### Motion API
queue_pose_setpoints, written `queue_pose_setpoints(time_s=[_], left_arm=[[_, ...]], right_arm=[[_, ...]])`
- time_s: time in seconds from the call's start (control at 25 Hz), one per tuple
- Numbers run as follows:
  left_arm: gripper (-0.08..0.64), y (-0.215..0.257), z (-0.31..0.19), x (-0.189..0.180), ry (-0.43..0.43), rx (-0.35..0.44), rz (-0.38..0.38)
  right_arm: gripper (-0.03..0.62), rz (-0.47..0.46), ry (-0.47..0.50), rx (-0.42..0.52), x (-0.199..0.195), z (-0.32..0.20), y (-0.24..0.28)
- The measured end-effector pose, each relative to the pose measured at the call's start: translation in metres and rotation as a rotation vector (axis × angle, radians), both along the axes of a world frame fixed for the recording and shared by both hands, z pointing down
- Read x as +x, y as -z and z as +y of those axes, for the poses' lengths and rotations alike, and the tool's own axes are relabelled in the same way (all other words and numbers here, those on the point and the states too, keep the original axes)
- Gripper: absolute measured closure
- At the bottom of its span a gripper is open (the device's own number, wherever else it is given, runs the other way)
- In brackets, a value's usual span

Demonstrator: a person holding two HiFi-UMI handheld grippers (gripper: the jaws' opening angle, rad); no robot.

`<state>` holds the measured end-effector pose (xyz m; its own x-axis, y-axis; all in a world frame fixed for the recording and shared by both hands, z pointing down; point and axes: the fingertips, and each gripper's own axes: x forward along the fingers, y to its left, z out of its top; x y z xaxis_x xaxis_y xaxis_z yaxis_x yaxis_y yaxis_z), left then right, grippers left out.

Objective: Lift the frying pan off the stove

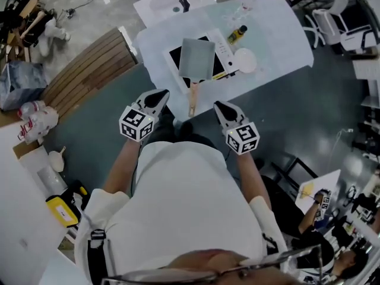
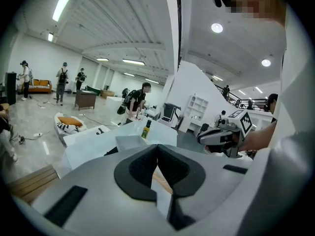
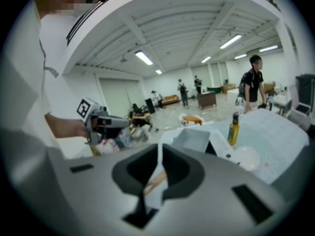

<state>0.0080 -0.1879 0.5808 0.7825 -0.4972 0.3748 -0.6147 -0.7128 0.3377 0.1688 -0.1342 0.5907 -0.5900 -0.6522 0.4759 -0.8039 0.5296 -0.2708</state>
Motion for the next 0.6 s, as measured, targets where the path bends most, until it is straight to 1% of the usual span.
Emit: queue_pose_setpoints(time_s=[0.16, 0.32, 0.44, 0.6], left_arm=[[0.528, -0.029, -0.011, 0.013, -0.076, -0.081, 0.005], [0.528, -0.061, -0.02, 0.024, -0.152, -0.172, 0.014], [0.528, -0.089, -0.022, 0.032, -0.2, -0.256, 0.02], [0.525, -0.123, -0.013, 0.046, -0.265, -0.399, 0.056]], right_arm=[[0.554, -0.012, -0.013, -0.083, -0.009, -0.005, -0.025], [0.552, -0.025, -0.049, -0.163, -0.018, -0.01, -0.048], [0.548, -0.033, -0.073, -0.218, -0.025, -0.014, -0.069], [0.484, -0.037, -0.093, -0.302, -0.037, -0.013, -0.095]])
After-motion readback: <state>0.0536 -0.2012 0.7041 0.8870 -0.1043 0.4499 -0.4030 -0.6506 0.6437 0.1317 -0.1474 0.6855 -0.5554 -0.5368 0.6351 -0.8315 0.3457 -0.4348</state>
